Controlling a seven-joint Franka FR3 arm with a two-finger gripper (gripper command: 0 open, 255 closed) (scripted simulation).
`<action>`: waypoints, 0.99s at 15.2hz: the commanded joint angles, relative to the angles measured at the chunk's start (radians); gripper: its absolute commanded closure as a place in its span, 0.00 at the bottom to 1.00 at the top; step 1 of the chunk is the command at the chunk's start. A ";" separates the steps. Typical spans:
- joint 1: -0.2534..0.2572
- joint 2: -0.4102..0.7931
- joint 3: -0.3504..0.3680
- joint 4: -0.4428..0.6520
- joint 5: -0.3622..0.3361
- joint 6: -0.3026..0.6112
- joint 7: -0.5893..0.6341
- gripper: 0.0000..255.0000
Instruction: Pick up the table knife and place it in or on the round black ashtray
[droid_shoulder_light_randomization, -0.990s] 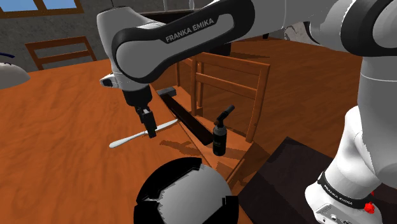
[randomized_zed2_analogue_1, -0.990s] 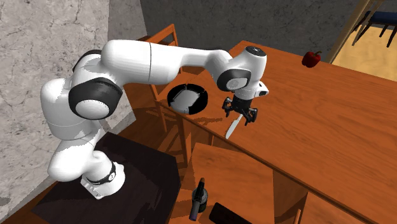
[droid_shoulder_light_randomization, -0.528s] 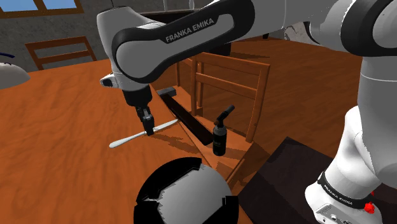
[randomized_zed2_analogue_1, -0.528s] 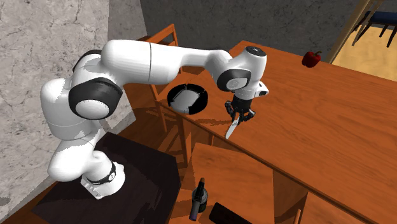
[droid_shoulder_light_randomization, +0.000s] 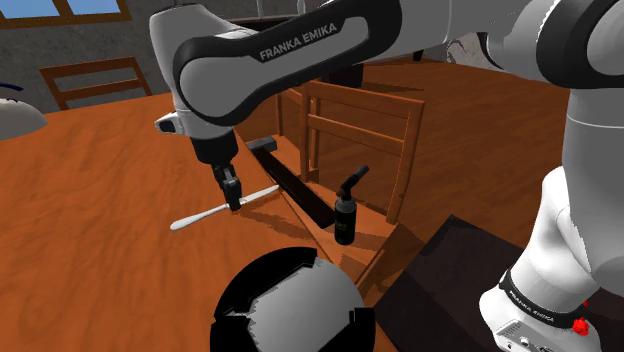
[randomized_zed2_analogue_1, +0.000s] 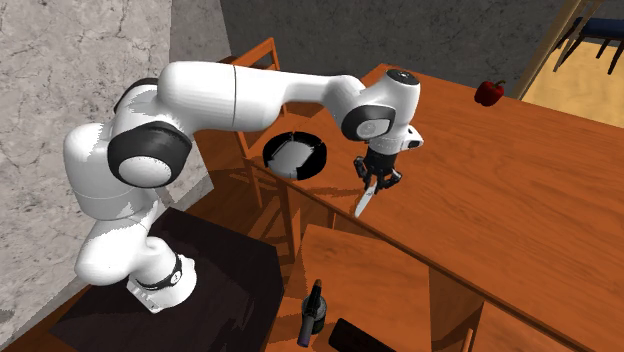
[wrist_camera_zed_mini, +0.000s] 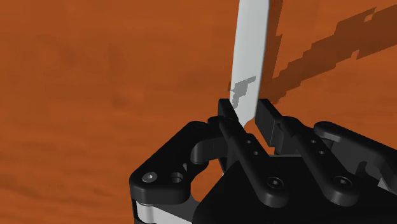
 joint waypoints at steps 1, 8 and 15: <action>0.000 -0.004 0.000 0.016 0.001 -0.020 -0.001 1.00; 0.002 -0.008 0.002 0.105 0.003 -0.113 -0.002 1.00; 0.008 0.002 0.003 0.213 0.001 -0.211 -0.001 1.00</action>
